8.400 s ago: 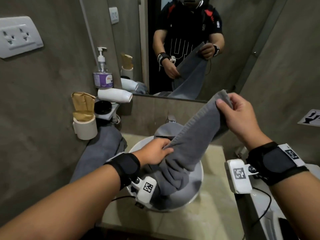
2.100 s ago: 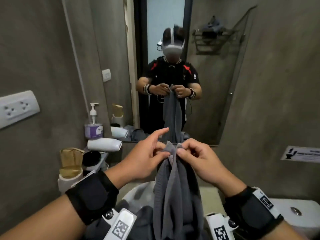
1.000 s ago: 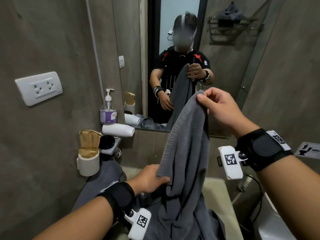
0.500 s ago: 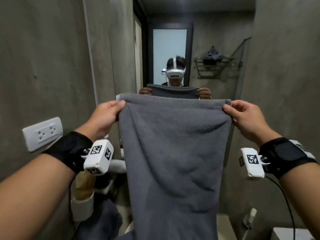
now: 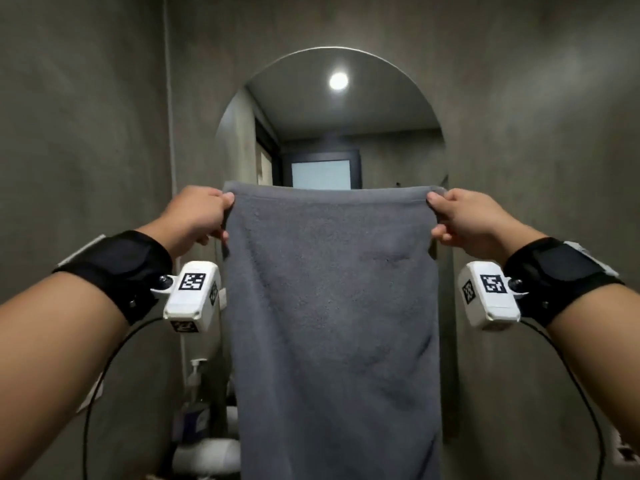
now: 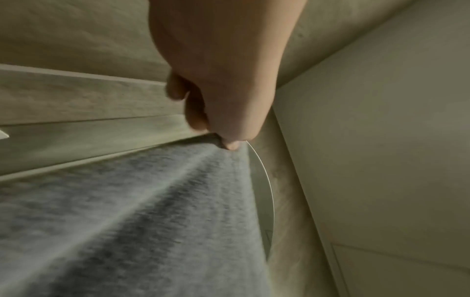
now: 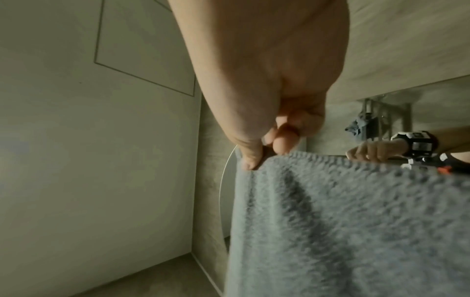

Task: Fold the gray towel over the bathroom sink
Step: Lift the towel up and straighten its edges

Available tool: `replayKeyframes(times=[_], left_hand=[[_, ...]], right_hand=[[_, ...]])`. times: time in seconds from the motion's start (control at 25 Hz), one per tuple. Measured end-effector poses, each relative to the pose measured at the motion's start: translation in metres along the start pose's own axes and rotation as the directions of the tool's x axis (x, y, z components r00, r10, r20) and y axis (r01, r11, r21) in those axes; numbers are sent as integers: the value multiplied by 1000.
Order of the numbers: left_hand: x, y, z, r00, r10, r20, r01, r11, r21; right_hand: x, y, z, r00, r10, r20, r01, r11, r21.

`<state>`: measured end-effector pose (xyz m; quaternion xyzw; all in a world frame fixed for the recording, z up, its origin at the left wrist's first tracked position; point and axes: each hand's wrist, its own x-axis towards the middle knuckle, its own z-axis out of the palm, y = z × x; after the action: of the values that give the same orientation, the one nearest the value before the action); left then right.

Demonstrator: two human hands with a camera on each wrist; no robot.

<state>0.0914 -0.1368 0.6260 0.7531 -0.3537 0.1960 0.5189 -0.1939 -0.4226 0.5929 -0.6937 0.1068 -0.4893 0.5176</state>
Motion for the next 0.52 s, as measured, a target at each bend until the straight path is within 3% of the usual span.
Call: replayKeyframes(times=[0.08, 0.2, 0.32, 0.52], left_hand=[[-13, -4, 15, 973, -180, 146, 200, 970, -136], [-25, -2, 21, 929, -243, 280, 326, 896, -302], [1, 34, 7, 961, -178, 212, 259, 845, -468], [67, 132, -55, 1000, 25, 6, -16, 794, -608]], right_hand=[[-3, 0, 6, 990, 121, 70, -131, 977, 166], [3, -6, 21, 998, 58, 26, -61, 984, 167], [27, -36, 35, 982, -152, -110, 160, 985, 70], [77, -143, 39, 875, -449, -183, 467, 882, 70]])
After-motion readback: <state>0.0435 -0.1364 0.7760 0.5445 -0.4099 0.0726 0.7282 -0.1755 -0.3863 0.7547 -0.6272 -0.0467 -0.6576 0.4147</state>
